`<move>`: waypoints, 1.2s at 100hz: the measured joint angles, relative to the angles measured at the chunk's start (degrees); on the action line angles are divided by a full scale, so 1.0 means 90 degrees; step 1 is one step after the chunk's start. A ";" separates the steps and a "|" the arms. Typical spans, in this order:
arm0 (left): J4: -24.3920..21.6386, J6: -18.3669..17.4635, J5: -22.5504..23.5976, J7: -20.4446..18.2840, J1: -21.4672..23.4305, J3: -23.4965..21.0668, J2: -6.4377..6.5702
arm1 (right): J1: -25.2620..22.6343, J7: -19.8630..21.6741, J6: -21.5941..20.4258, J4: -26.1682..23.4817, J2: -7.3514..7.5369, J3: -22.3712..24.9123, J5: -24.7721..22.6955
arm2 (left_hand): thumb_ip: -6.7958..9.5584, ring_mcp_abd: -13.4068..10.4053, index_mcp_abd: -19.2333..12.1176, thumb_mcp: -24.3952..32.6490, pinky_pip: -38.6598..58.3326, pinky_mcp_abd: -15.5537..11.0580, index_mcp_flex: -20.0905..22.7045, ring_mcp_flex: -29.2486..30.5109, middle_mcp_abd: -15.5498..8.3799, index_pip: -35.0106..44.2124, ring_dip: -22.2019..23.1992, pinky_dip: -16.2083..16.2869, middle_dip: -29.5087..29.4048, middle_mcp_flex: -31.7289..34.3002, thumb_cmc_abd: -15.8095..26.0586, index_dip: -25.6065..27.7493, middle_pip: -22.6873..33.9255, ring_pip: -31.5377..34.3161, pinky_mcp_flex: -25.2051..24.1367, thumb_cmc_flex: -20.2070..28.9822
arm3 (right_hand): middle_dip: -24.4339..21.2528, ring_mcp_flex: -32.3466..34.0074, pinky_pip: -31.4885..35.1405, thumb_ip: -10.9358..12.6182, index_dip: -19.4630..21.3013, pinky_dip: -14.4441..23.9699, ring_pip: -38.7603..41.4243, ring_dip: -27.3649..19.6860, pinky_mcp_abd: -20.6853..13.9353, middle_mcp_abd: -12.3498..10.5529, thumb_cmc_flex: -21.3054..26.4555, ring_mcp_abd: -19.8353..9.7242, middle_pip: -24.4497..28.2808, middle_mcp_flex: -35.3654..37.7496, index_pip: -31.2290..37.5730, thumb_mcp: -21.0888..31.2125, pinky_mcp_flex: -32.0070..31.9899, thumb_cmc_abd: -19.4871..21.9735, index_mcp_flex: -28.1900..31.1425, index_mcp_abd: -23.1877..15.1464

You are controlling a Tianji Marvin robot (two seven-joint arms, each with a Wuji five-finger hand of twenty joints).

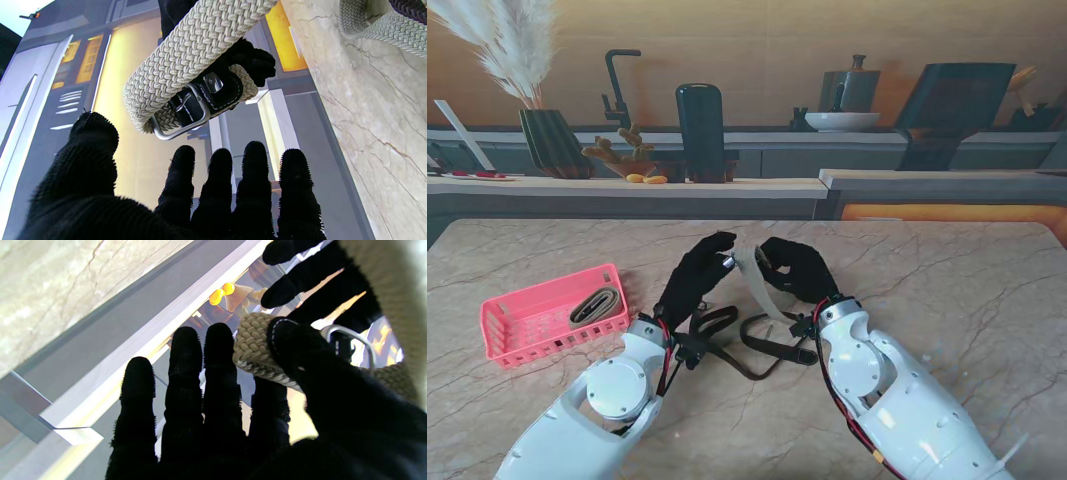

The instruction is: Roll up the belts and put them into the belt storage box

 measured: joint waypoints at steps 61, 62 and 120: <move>0.0564 0.0019 0.0272 -0.0223 -0.0446 0.0527 0.0046 | -0.0446 0.0669 0.1075 -0.0815 -0.0179 0.0178 0.1930 | 0.0000 -0.0184 0.0327 0.0095 -0.1819 -0.0906 -0.0364 -0.1019 0.0123 -0.0577 -0.1371 -0.1538 -0.0830 -0.1141 -0.0071 -0.0787 -0.0401 -0.0928 -0.0406 -0.0595 | 0.0176 0.0159 -0.0183 0.0000 0.0410 0.0243 0.0004 0.0322 0.0165 0.0239 0.0000 0.0208 -0.0021 0.0128 -0.0208 0.0000 0.0121 -0.0001 0.0390 0.0542; 0.0574 0.0021 0.0272 -0.0225 -0.0453 0.0540 0.0045 | -0.0446 0.0677 0.1078 -0.0815 -0.0179 0.0176 0.1936 | 0.0000 -0.0190 0.0327 0.0097 -0.1820 -0.0910 -0.0418 -0.1041 0.0123 -0.0578 -0.1373 -0.1541 -0.0831 -0.1147 -0.0071 -0.0792 -0.0382 -0.0986 -0.0413 -0.0599 | 0.0177 0.0159 -0.0187 0.0000 0.0415 0.0262 0.0004 0.0322 0.0165 0.0240 0.0000 0.0212 -0.0021 0.0128 -0.0209 0.0000 0.0121 -0.0001 0.0390 0.0551; 0.0832 -0.0150 -0.0041 -0.0246 -0.0558 0.0758 -0.0022 | -0.0417 0.1454 0.1597 -0.0817 -0.0137 0.0095 0.2869 | -0.0121 -0.0720 -0.0709 -0.0976 -0.1254 -0.1036 0.0235 -0.0635 -0.0625 0.0299 -0.1375 -0.1618 -0.0700 -0.0054 0.0544 0.0137 0.0052 -0.0618 -0.0241 0.1909 | 0.0325 0.0159 -0.0339 -0.0071 0.0538 0.0427 0.0015 0.0422 0.0255 0.0408 0.0078 0.0363 -0.0024 0.0187 -0.0531 0.0017 0.0121 -0.0070 0.0544 0.0614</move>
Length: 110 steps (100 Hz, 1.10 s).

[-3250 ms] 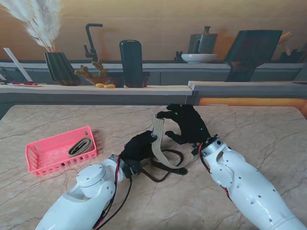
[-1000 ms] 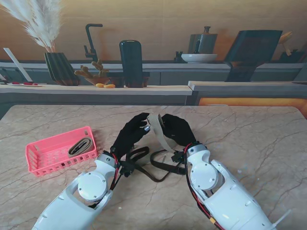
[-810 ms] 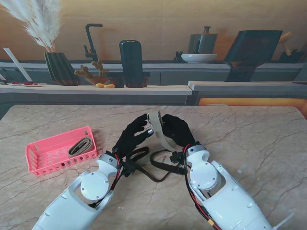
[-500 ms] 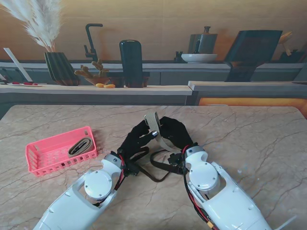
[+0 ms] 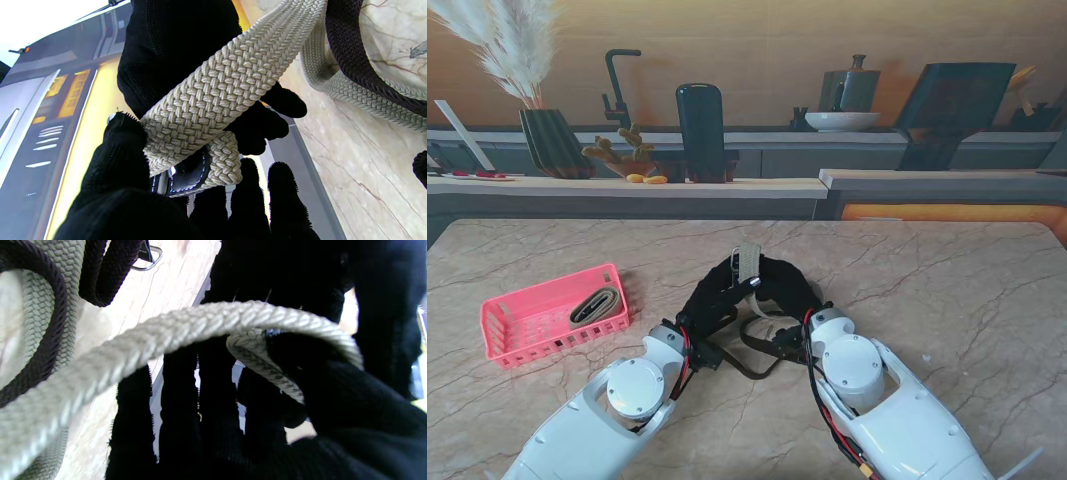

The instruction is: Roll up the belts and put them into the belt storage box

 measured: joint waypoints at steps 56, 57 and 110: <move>-0.0347 0.0307 -0.0670 -0.0256 0.0203 -0.0140 0.0001 | -0.0172 0.0266 0.0113 -0.0330 0.0196 0.0152 -0.1201 | -0.0085 0.0218 0.0437 -0.0503 0.0957 0.0388 0.0410 0.1457 0.0428 0.2312 0.0020 0.0187 0.0266 0.1112 0.0057 0.1509 -0.0069 0.0526 0.0803 0.1324 | 0.0225 -0.0208 -0.0072 -0.0055 0.0238 0.0165 -0.0009 0.0069 0.0066 0.0250 -0.0016 0.0202 0.0198 -0.0398 0.0089 0.0133 -0.0008 -0.0281 0.0008 0.0085; -0.0351 0.0306 -0.0649 -0.0250 0.0203 -0.0142 0.0001 | -0.0181 0.0292 0.0114 -0.0343 0.0203 0.0163 -0.1219 | -0.0085 0.0244 0.0444 -0.0503 0.0967 0.0391 0.0410 0.1487 0.0433 0.2324 0.0020 0.0196 0.0266 0.1115 0.0057 0.1516 -0.0069 0.0526 0.0809 0.1324 | 0.0228 -0.0210 -0.0082 -0.0055 0.0284 0.0166 -0.0009 0.0069 0.0066 0.0251 -0.0039 0.0202 0.0200 -0.0416 0.0089 0.0175 -0.0010 -0.0258 -0.0040 0.0085; -0.0677 0.0561 -0.0744 0.0039 0.0380 -0.0340 -0.0085 | -0.0457 0.0070 -0.0313 -0.0622 0.0417 0.0519 -0.2678 | -0.0086 0.0794 0.0457 0.0247 0.1912 0.0862 -0.0093 0.2823 0.0286 0.2855 0.0705 0.0461 0.1179 0.1806 0.0055 0.1581 0.0392 0.1946 0.2058 0.1411 | 0.0241 -0.0652 -0.0260 0.0801 0.2019 0.0294 -0.0228 0.0069 0.0066 0.0668 -0.0879 0.0211 0.0081 -0.1972 -0.0767 0.0694 -0.0145 -0.0274 -0.0695 -0.0093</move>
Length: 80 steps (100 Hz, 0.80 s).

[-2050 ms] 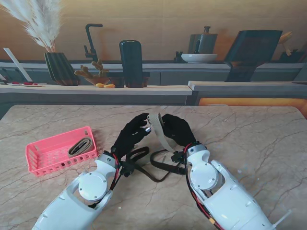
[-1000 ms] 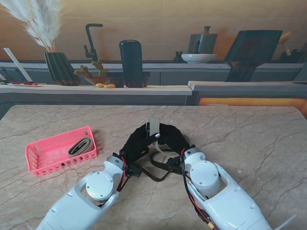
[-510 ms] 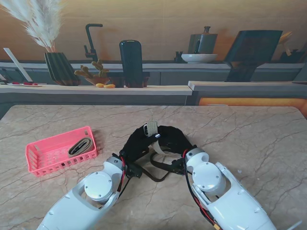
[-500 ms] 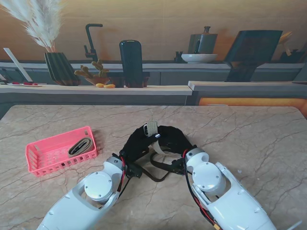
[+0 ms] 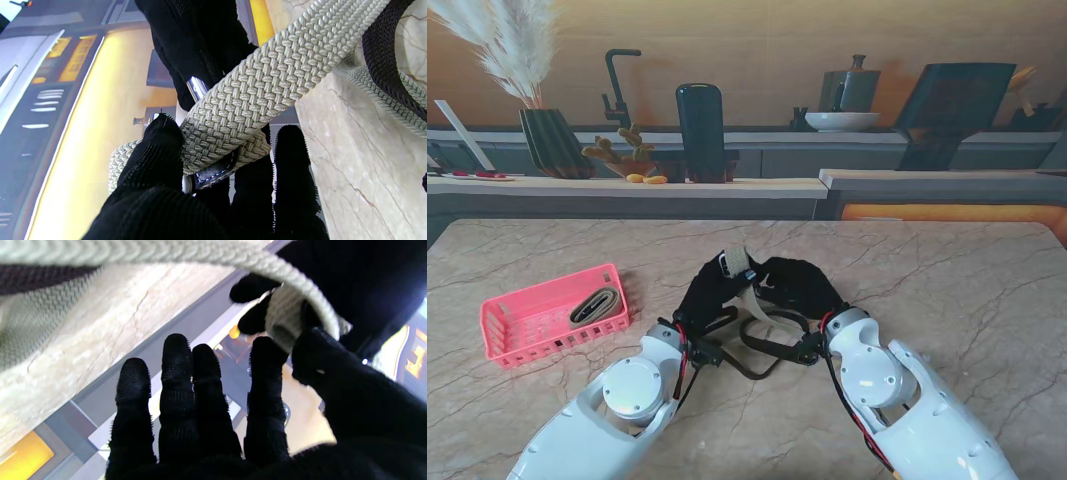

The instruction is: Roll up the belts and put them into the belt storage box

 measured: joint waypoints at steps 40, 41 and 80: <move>-0.0125 0.0589 -0.1045 -0.1093 0.0048 -0.0206 0.0141 | -0.0101 -0.1164 -0.1932 0.0224 0.0089 0.0535 -0.2269 | 0.0002 -0.0166 0.0055 0.0084 0.1641 0.0222 -0.0328 0.0763 0.0039 0.0041 0.3363 0.1824 0.3357 0.0348 0.0000 -0.0074 0.1779 0.2155 0.0881 0.0017 | -0.0018 0.0042 -0.0002 -0.0001 0.0125 0.0023 -0.0001 0.0000 -0.0083 -0.0107 0.0069 -0.0165 0.0049 -0.0400 -0.0122 0.0158 0.0014 -0.0009 -0.1628 -0.0499; -0.0127 0.0613 -0.1096 -0.1116 0.0049 -0.0215 0.0141 | -0.0095 -0.1203 -0.1966 0.0239 0.0095 0.0538 -0.2345 | 0.0004 -0.0168 0.0067 0.0090 0.1656 0.0222 -0.0328 0.0773 0.0039 0.0041 0.3396 0.1862 0.3359 0.0348 0.0000 -0.0074 0.1731 0.2171 0.0900 0.0017 | -0.0022 0.0001 -0.0007 -0.0002 0.0127 0.0023 0.0045 -0.0007 -0.0085 -0.0132 0.0081 -0.0168 0.0024 -0.0444 -0.0101 0.0163 0.0015 -0.0016 -0.1709 -0.0620; -0.0469 0.1898 -0.2958 -0.1616 0.0255 -0.0577 0.0082 | 0.0578 -0.2570 -0.2865 0.1106 0.0329 0.0140 -0.3886 | -0.0248 -0.0152 0.0745 0.2875 0.2968 0.0596 0.0421 0.2210 0.0669 0.0012 0.3844 0.2879 0.2620 0.1549 -0.1217 -0.0308 0.2006 0.3548 0.2014 -0.1212 | -0.0238 -0.0470 -0.0054 -0.0005 -0.0139 0.0023 -0.0084 -0.0251 -0.0279 -0.0414 0.0405 -0.0314 0.0166 -0.1334 0.0316 0.0422 -0.0222 -0.0190 -0.3356 -0.1497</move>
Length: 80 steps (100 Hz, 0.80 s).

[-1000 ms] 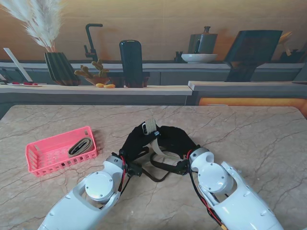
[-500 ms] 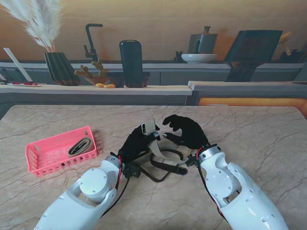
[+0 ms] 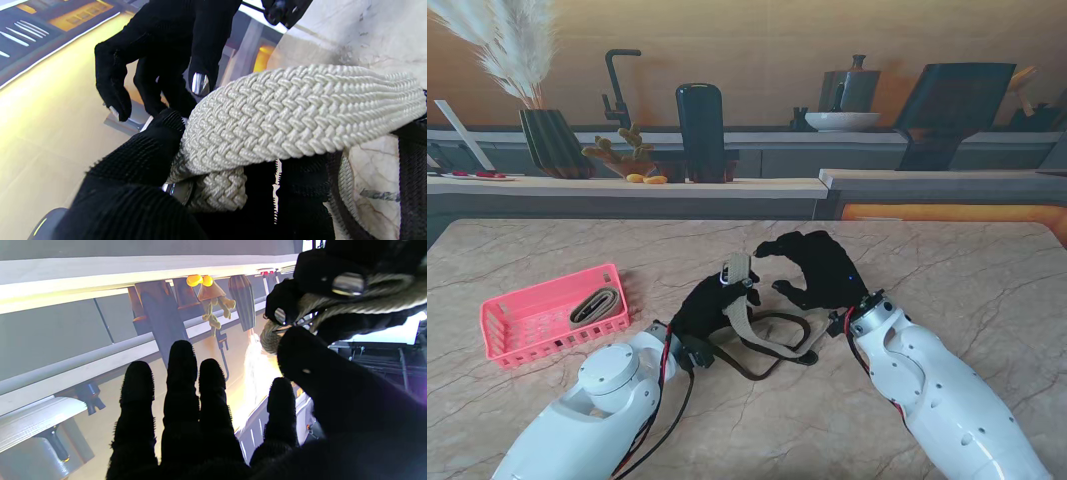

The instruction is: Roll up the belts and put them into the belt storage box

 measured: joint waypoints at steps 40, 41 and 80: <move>-0.0113 0.0661 -0.0830 -0.0123 0.0089 -0.0097 -0.0054 | 0.0808 -0.0529 -0.0057 0.0811 0.0088 -0.0741 -0.0430 | -0.0120 0.0075 0.0000 0.1002 0.0389 0.0309 0.0146 0.0380 0.0124 0.0278 -0.0536 -0.0078 -0.0413 0.0286 -0.0384 0.0500 0.0331 0.0560 0.0228 -0.0477 | -0.0006 -0.0166 0.0192 -0.0002 -0.0279 -0.0062 0.0252 -0.0077 -0.0063 -0.0009 0.0071 -0.0010 0.0314 -0.0305 0.0075 0.0010 -0.0246 0.0024 -0.0032 -0.0003; -0.0116 0.0686 -0.0852 -0.0129 0.0092 -0.0101 -0.0056 | 0.0822 -0.0531 -0.0057 0.0826 0.0088 -0.0755 -0.0430 | -0.0120 0.0085 0.0000 0.1001 0.0389 0.0314 0.0146 0.0382 0.0127 0.0278 -0.0544 -0.0082 -0.0455 0.0296 -0.0384 0.0500 0.0381 0.0560 0.0228 -0.0477 | -0.0006 -0.0166 0.0197 -0.0002 -0.0309 -0.0062 0.0252 -0.0077 -0.0063 -0.0009 0.0071 -0.0010 0.0314 -0.0330 0.0075 0.0009 -0.0249 0.0024 -0.0032 -0.0003; -0.0146 0.1379 -0.1655 -0.0208 0.0131 -0.0210 -0.0137 | 0.1244 -0.0765 -0.0056 0.1305 0.0032 -0.1267 -0.0291 | -0.0129 0.0136 0.0000 0.0462 0.0388 0.0375 0.0144 0.0387 0.0171 0.0278 -0.0749 -0.0227 -0.0891 0.0290 -0.0246 0.0500 0.0438 0.0475 0.0068 -0.0231 | -0.0007 -0.0351 0.0488 -0.0002 -0.0890 -0.0294 0.0372 -0.0168 -0.0066 -0.0079 0.0121 -0.0012 0.0346 -0.0518 -0.0107 -0.0027 -0.0334 0.0138 -0.0117 -0.0016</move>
